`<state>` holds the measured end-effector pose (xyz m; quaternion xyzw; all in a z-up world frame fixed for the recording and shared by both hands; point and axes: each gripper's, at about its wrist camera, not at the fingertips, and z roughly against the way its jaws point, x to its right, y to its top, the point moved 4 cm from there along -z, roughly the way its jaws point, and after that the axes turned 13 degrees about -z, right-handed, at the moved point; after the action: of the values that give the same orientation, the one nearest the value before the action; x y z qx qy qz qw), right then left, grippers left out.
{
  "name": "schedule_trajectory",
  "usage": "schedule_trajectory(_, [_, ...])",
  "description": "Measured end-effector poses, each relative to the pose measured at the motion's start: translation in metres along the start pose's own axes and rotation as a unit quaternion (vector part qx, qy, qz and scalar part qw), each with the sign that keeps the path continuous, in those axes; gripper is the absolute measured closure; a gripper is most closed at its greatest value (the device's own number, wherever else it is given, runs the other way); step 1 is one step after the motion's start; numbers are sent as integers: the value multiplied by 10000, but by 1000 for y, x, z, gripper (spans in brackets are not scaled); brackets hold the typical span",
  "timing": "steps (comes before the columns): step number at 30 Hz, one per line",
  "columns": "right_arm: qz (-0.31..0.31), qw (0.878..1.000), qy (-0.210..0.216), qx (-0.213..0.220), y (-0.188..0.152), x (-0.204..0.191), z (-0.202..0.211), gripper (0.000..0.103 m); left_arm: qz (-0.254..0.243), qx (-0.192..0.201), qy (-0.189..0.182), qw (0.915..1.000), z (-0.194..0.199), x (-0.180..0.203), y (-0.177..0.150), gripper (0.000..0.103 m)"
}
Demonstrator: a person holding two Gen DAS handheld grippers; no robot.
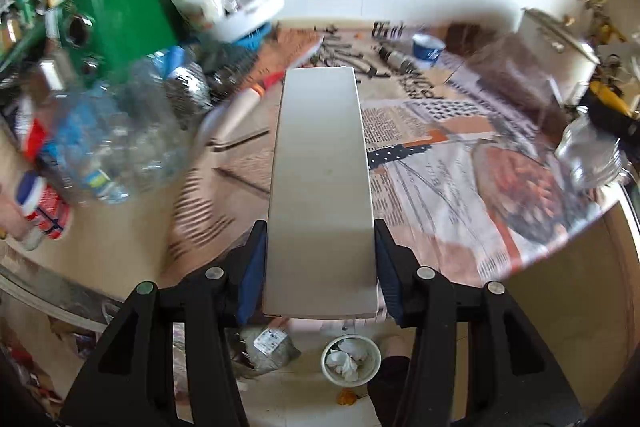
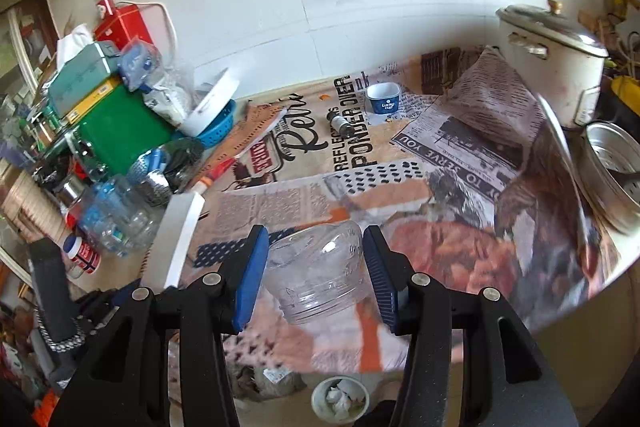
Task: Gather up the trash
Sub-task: 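Carry the white box and clear jar down over the bucket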
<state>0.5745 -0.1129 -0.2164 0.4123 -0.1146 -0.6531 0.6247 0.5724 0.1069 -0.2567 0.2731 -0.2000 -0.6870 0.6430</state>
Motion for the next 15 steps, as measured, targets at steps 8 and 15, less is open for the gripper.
schedule_trajectory(8, [-119,9998,-10,136,-64,-31,58,57,-413,232,-188,9987,86,-7,-45,53])
schedule_trajectory(15, [18,9999,-9,-168,-103,-29,75,57,-451,30,-360,9983,105,14,-89,53])
